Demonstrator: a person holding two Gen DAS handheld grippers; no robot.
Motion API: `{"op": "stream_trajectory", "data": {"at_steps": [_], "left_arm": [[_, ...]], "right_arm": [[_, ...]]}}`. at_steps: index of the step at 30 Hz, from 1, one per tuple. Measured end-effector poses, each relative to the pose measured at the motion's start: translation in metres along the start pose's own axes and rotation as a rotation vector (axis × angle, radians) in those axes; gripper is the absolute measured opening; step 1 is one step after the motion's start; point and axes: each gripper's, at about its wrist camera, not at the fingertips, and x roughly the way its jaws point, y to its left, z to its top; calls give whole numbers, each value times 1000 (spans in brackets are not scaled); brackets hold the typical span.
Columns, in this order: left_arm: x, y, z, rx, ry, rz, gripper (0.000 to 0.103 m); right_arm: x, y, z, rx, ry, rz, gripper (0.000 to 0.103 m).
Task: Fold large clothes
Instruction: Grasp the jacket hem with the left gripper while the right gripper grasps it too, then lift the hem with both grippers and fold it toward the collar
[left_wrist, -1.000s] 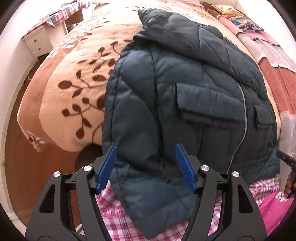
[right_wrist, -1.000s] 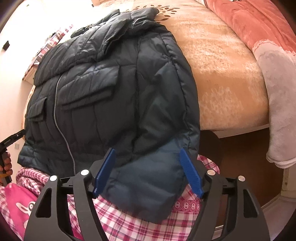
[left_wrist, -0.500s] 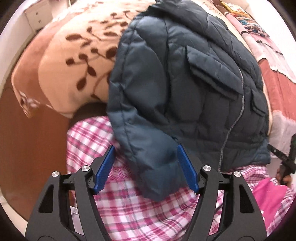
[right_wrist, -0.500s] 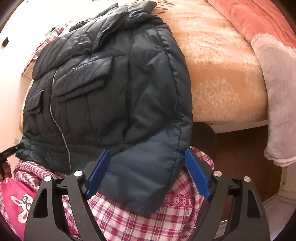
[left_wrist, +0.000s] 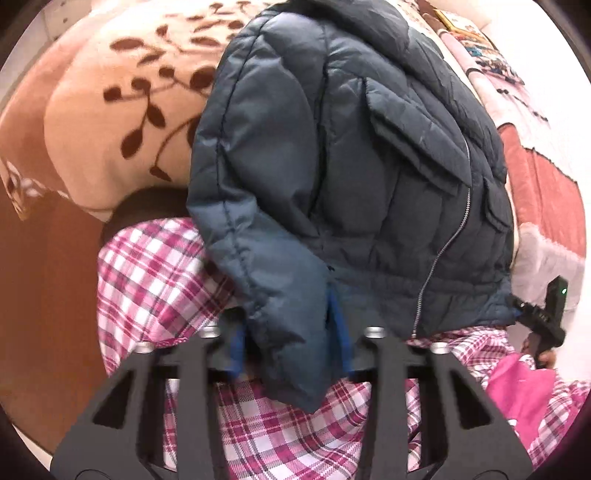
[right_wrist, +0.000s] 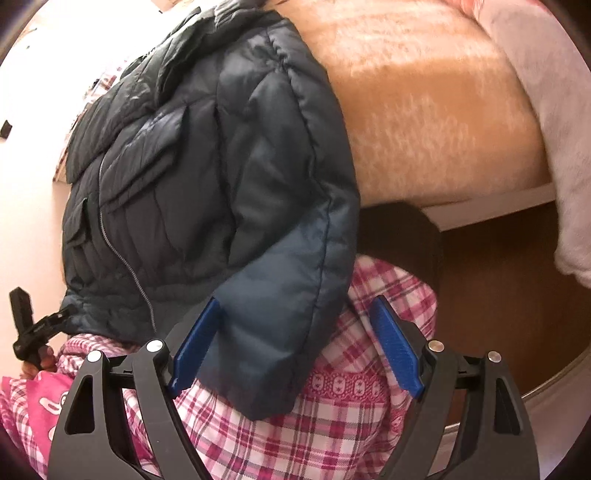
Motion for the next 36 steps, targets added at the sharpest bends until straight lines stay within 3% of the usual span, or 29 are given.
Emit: {"op": "stream_trajectory", "data": {"at_steps": [3,4,8,11,13,16,27,36], "left_arm": [[-4,0,-1,1,-17,-29,15],[-6,-2,-2,7,-22,-32,13],[-11,-7,-3,31,-42,-43,11],[-13,-7,-2,25,-47,-44,11],[-16,-9,-1,29,-54,-39,10],[-22,-12,-2,36,-73,-30,10],[-71,-32,10,93,-214,-45,10],[-153,-66,41,165,-451,-103,10]], "right_arm": [[-4,5,-1,-20,-5,45,80],[-5,8,-2,-37,-2,69,74],[-2,21,-6,-116,32,71,68],[4,25,-7,-158,46,27,51],[4,27,-8,-170,47,48,27],[-1,33,-7,-193,8,66,16],[-60,42,16,-144,-172,282,14],[-128,56,49,-108,-378,417,14]]}}
